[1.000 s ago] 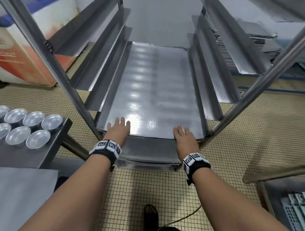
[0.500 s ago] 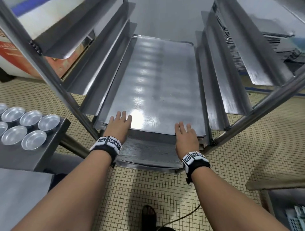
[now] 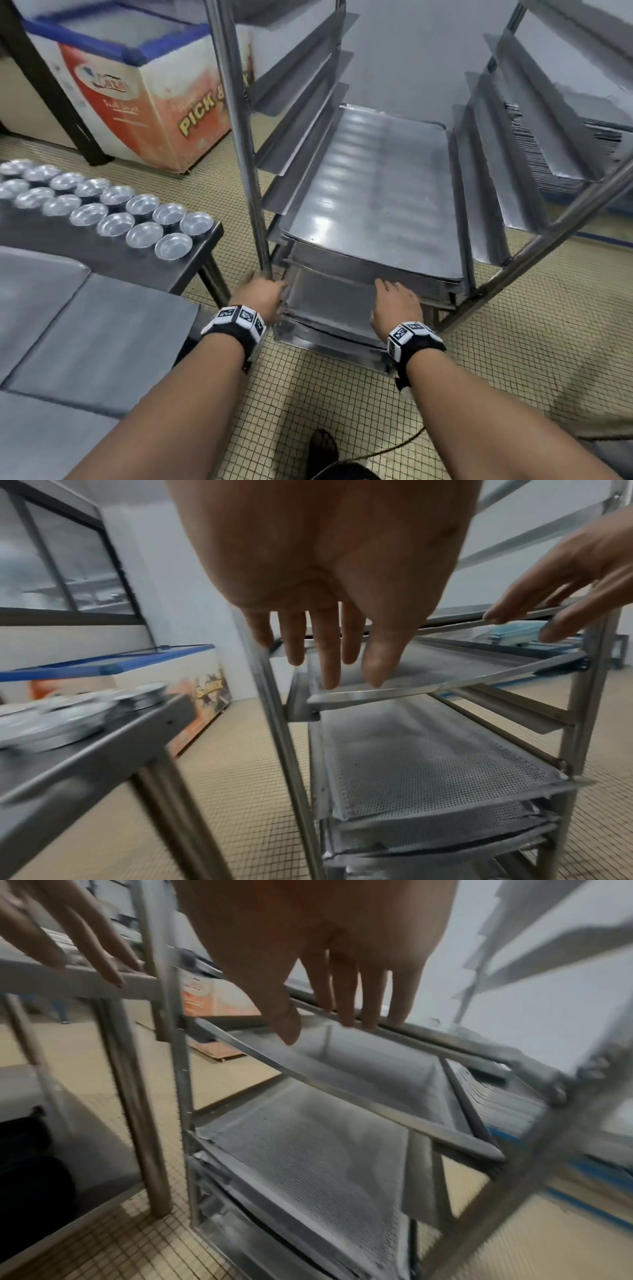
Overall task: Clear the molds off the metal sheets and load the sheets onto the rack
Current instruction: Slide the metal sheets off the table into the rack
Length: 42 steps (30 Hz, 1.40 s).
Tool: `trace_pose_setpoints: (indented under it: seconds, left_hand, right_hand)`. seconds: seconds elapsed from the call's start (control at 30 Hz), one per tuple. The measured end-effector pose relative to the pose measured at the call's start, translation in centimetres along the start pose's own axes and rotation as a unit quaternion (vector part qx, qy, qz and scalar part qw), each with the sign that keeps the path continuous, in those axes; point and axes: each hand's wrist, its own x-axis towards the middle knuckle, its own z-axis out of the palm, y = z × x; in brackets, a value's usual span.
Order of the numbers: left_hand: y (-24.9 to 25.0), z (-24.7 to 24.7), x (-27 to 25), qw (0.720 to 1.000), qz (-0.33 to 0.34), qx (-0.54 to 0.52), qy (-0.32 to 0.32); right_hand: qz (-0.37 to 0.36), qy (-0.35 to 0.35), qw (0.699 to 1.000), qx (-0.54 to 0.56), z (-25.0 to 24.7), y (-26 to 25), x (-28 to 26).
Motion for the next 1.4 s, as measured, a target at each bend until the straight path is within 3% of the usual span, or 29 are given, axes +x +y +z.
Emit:
trace_pose_setpoints:
  seconds: [0.17,0.37,0.6,0.8,0.97,1.07,1.2,1.4]
  left_hand:
    - [-7.0,-0.8,-8.8,0.993,-0.113,-0.020,0.033]
    - [-16.5,1.7,-21.0,0.953,-0.298,-0.052,0.025]
    - [-23.2,7.5,-38.6,0.859,-0.500,-0.108,-0.010]
    - [-24.5,13.4,-51.6,0.764,-0.623,-0.164,-0.043]
    - [-24.1,16.6,-58.1,0.697,-0.678,-0.226,-0.062]
    - [-24.2,17.6,-59.1,0.698,-0.668,-0.251,-0.059]
    - [-24.6,17.8,-58.7,0.694,-0.684,-0.225,-0.004]
    - [-25.2,17.0,-59.2,0.725,-0.666,-0.147,-0.093]
  right_hand:
    - [-0.124,-0.067,0.990,-0.011,-2.8,-9.2,-1.9]
    - [-0.283,-0.036,0.959,0.002,-3.8,-23.7,-5.6]
    - [-0.435,-0.052,0.899,-0.006,-2.5,-38.0,-13.5]
    - [-0.534,-0.104,0.838,-0.049,0.8,-46.9,-21.4]
    - [-0.601,-0.133,0.784,-0.086,3.4,-51.9,-25.8]
    - [-0.622,-0.142,0.763,-0.105,4.5,-54.4,-27.2]
    - [-0.642,-0.139,0.745,-0.113,5.5,-56.4,-26.7]
    - [-0.679,-0.071,0.722,-0.111,6.5,-57.3,-24.1]
